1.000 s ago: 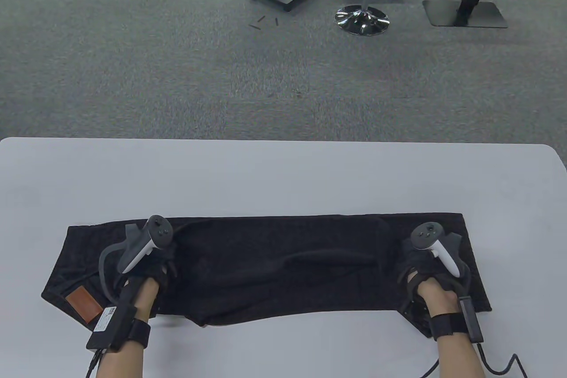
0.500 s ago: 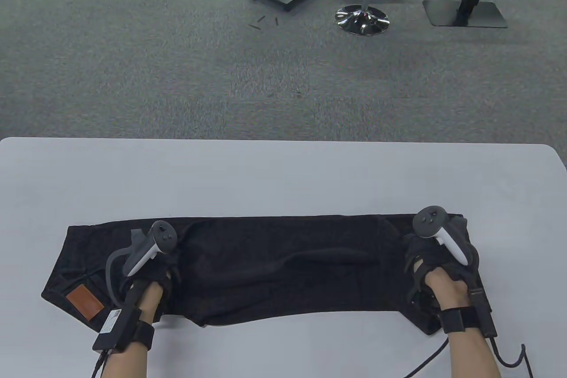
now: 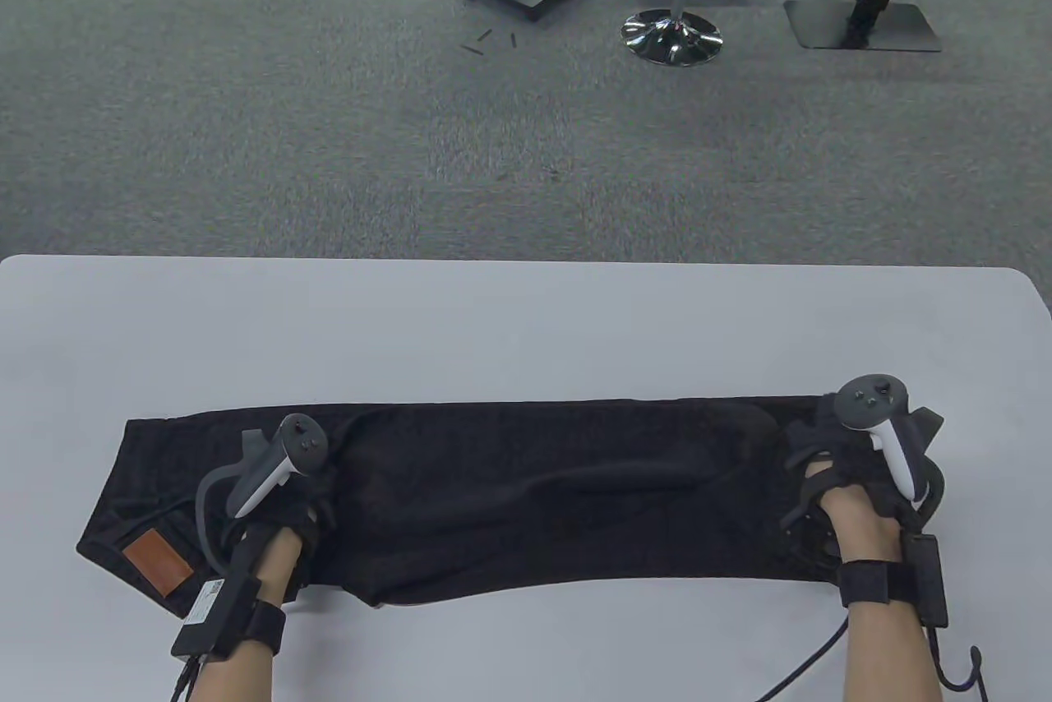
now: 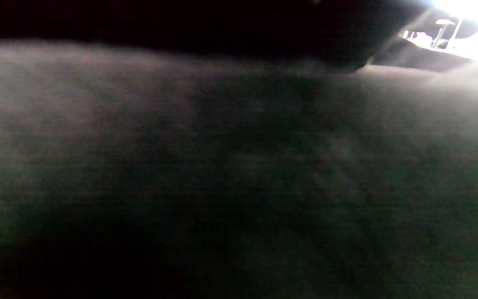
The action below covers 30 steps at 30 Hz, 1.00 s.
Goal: Fold trousers
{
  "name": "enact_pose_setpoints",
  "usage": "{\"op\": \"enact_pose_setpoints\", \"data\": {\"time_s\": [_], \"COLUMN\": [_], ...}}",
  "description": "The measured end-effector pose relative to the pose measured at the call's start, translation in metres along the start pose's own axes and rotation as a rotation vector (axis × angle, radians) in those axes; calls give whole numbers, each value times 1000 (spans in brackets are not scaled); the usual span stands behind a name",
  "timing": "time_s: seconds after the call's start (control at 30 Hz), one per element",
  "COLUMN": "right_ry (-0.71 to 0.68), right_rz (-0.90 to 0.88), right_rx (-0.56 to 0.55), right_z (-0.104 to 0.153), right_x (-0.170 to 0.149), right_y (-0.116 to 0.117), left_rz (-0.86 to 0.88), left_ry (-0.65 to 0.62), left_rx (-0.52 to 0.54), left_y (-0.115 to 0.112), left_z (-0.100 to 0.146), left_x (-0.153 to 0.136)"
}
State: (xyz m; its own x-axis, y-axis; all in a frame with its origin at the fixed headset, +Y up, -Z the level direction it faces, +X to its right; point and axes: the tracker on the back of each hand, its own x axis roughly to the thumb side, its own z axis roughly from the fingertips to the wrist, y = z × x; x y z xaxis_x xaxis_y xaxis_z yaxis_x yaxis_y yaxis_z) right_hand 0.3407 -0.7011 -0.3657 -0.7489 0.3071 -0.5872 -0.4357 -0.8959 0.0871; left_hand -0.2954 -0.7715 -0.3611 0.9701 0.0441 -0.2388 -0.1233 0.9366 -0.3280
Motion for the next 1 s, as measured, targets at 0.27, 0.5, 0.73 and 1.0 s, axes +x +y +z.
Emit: {"op": "enact_pose_setpoints", "data": {"time_s": [0.27,0.5,0.73,1.0], "right_ry": [188,-15,-44,111], "right_rz": [115,-335,-623,-513], "right_rx": [398,304,35,-116], "right_z": [-2,0,11,0], "right_x": [-48,-48,-65,-79], "right_y": [27,10,-58,-34], "left_rz": [2,61,93,88], "left_ry": [-2,-6,7,8], "left_rx": [4,13,2,5], "left_y": [-1,6,9,8], "left_z": [0,1,-1,0], "left_x": [0,-6,-12,-12]}}
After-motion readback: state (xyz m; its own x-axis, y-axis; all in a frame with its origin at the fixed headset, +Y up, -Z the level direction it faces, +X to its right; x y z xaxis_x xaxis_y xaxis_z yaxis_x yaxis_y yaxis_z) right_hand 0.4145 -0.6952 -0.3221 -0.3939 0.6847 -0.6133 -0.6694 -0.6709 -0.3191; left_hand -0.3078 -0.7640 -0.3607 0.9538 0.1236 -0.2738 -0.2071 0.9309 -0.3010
